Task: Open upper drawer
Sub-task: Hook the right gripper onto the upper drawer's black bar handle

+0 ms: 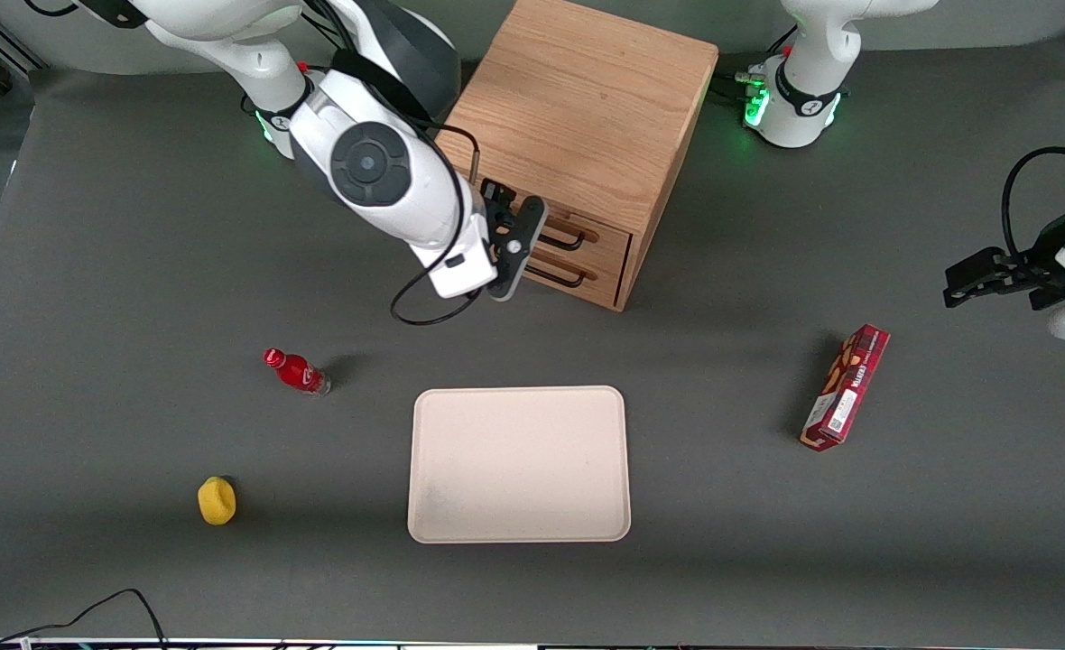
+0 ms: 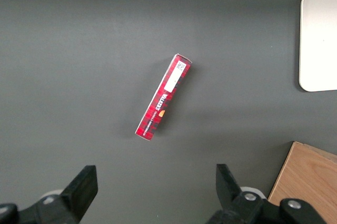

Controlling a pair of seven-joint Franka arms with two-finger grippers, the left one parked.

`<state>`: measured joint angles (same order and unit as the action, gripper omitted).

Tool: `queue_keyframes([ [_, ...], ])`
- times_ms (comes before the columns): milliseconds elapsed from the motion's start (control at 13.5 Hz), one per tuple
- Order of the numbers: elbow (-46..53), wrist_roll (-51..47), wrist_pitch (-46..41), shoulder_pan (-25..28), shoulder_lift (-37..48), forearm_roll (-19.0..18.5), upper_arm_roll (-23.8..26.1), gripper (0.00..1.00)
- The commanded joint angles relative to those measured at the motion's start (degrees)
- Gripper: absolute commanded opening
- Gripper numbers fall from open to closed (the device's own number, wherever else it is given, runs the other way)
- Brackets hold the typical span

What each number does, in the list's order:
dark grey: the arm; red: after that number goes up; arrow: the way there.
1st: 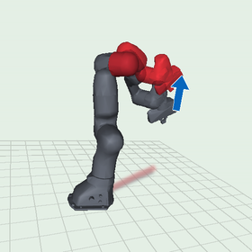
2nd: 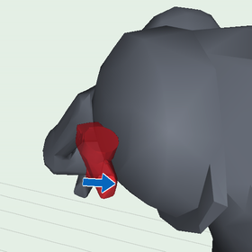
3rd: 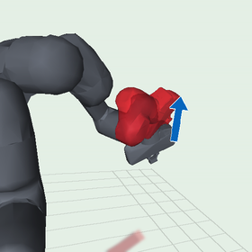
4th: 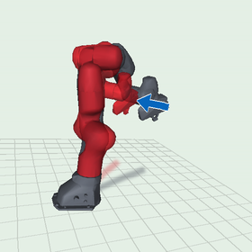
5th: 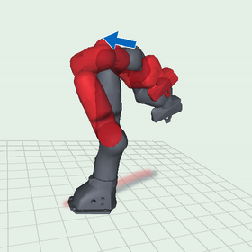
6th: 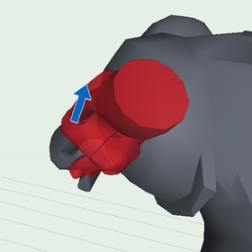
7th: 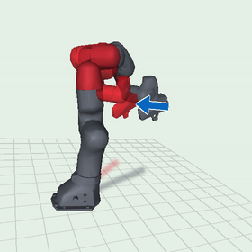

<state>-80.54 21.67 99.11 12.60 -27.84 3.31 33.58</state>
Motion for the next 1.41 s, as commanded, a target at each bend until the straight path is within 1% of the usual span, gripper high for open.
queue_keyframes([
  [0,-0.49,3.46,0.29,-0.03,-0.9,0.12,0.34,1.0],
  [74,-0.5,3.47,0.3,1.19,-1.42,0.03,0.26,1.0],
  [667,-0.5,3.55,1.0,2.69,-4.95,-0.41,0.25,1.0],
  [815,-0.5,3.55,1.7,2.78,-5.64,-2.16,0.34,1.0],
  [963,-0.5,4.34,3.54,2.78,-6.35,-2.52,0.25,1.0],
  [1037,-0.5,4.87,4.68,2.69,-6.53,-3.48,0.08,1.0],
  [1111,-0.5,5.13,5.73,2.69,-6.61,-5.23,-0.1,1.0],
  [1333,-0.32,5.22,7.4,1.99,-6.88,-6.38,-0.71,1.0],
])
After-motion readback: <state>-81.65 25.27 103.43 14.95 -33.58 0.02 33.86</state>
